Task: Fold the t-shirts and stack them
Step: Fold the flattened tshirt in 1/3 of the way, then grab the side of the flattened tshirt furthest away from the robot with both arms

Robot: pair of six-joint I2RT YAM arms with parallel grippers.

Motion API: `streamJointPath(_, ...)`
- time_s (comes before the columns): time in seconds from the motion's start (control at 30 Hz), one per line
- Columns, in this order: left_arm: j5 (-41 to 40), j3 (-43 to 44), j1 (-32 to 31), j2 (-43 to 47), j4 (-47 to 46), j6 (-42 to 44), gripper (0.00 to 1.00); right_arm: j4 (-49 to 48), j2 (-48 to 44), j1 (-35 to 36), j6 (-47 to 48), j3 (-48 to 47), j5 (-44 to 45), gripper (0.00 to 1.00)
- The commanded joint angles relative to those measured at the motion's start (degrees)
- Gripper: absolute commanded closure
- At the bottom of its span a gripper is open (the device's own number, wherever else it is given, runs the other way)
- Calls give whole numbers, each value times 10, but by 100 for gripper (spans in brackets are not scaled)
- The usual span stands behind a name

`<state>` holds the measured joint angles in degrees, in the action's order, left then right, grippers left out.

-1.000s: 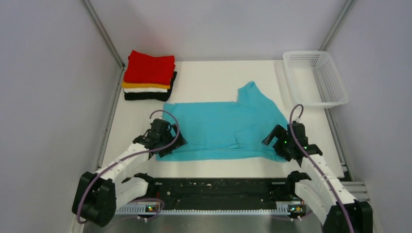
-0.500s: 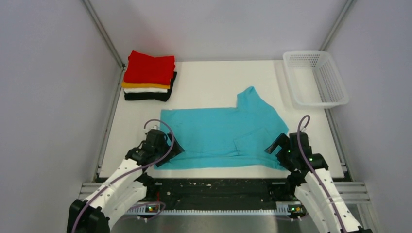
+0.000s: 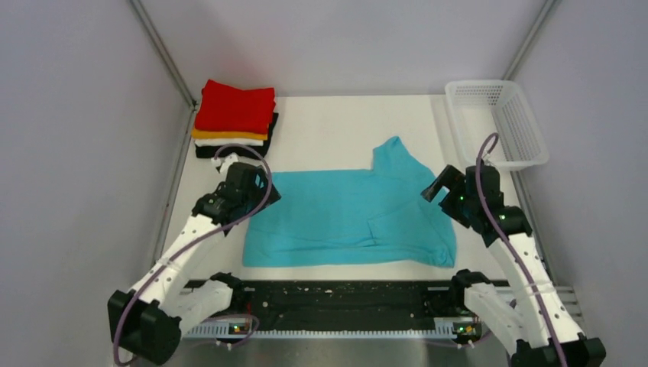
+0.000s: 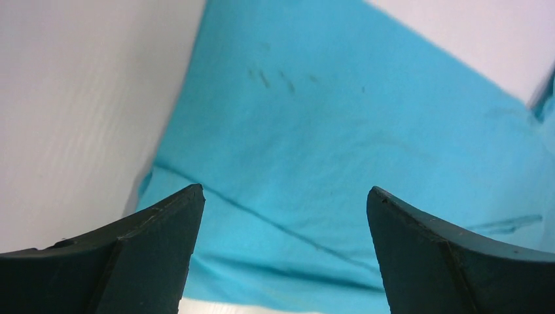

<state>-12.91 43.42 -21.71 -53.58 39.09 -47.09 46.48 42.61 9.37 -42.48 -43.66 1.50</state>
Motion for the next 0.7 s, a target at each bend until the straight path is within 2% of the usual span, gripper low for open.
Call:
streamJointPath(0.0,-49,78,60,-109,-59,56,1,-149,78,5,52,-29,8,1)
streamJointPath(0.1,16,113,130,-214,-121,71,1,-236,170,5,68,-53,3,1)
streamJointPath(0.23,20,203,174,-353,-151,90,1,-253,308,5,98,-135,-12,1)
streamJointPath(0.3,46,242,186,-413,-175,108,1,-258,355,5,106,-164,-38,1)
streamJointPath(0.37,75,283,200,-469,-177,122,3,-270,387,5,111,-176,-50,1)
streamJointPath(0.47,93,355,203,-543,-118,140,9,-286,413,5,116,-180,-52,1)
streamJointPath(0.6,152,368,203,-593,-113,154,22,-287,441,4,121,-194,-48,1)
streamJointPath(0.67,161,356,201,-600,-110,150,24,-286,453,4,120,-203,-51,1)
